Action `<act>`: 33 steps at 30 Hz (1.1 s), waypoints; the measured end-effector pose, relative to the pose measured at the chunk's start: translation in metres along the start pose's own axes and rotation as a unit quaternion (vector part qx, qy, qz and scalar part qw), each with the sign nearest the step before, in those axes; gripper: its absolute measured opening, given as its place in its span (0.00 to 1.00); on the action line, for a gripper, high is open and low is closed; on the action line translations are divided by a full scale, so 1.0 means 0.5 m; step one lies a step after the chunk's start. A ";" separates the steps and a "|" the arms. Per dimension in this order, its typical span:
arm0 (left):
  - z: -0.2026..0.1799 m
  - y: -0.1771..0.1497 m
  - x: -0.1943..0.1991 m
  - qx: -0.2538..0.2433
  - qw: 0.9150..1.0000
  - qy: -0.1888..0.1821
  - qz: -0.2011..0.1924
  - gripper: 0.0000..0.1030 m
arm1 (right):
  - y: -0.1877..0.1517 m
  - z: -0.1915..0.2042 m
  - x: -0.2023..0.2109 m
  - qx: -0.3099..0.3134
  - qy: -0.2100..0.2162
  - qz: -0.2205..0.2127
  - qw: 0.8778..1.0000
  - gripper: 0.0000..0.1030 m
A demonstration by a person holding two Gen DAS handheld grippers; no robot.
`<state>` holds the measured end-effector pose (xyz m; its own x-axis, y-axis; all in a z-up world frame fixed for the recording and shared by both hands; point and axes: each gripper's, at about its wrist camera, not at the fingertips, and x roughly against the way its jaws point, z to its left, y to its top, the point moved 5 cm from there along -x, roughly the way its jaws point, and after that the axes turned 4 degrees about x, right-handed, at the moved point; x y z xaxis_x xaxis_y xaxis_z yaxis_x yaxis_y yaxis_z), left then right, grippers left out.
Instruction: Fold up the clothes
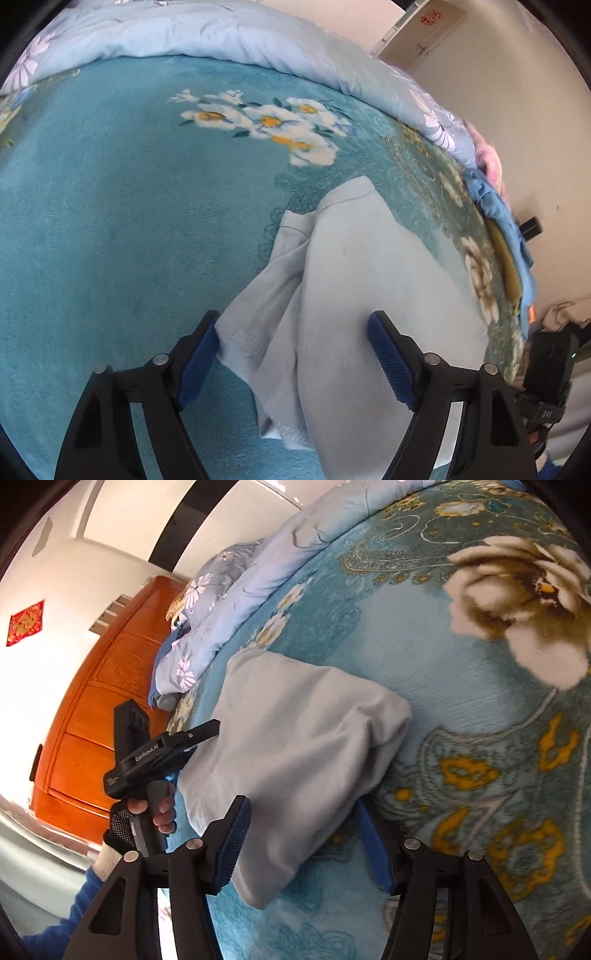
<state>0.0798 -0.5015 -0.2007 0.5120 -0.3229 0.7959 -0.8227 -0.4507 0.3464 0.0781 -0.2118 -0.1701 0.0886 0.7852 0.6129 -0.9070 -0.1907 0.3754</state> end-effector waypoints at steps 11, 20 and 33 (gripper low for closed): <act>-0.016 -0.019 -0.006 0.025 0.998 -0.052 -0.003 0.47 | 0.010 -0.014 -0.009 -0.024 -0.012 -0.008 1.000 0.23; -0.042 -0.055 0.048 0.048 0.994 -0.077 -0.066 0.20 | 0.065 0.002 -0.010 0.053 -0.037 0.042 0.997 0.13; -0.052 -0.183 0.104 0.103 0.984 -0.048 -0.140 0.20 | 0.197 0.051 -0.040 0.263 -0.045 0.146 0.953 0.12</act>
<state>0.1755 -0.4554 -0.1782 0.7402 -0.2357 0.6298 -0.5841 -0.6893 0.4286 -0.0028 -0.2614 -0.1276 -0.0806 0.6041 0.7929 -0.5691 -0.6809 0.4610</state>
